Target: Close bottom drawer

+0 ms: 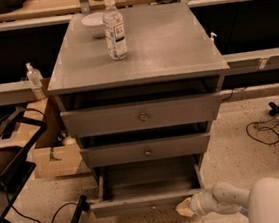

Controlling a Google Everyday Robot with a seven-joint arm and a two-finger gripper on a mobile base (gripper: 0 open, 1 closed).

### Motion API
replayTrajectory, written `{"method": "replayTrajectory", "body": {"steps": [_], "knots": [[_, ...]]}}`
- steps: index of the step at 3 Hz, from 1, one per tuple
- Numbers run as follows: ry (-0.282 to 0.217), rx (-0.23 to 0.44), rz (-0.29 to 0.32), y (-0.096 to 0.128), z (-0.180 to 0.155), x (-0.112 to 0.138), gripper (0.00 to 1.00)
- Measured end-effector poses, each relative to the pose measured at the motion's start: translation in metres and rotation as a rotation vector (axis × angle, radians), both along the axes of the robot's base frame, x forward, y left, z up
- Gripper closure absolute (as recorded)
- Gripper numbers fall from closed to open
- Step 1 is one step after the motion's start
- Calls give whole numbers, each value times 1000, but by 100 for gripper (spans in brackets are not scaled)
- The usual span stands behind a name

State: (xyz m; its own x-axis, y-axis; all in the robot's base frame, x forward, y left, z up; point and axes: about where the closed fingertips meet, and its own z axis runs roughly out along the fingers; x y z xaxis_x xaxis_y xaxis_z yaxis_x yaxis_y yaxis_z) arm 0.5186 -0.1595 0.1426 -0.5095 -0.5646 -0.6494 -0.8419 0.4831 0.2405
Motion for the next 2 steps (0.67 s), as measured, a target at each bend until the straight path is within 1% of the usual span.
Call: {"method": "replayTrajectory", "body": {"steps": [1,2], "knots": [[12,-29,27,20,-8,32,100],[12,-29,27,20,-8,30,100]]}}
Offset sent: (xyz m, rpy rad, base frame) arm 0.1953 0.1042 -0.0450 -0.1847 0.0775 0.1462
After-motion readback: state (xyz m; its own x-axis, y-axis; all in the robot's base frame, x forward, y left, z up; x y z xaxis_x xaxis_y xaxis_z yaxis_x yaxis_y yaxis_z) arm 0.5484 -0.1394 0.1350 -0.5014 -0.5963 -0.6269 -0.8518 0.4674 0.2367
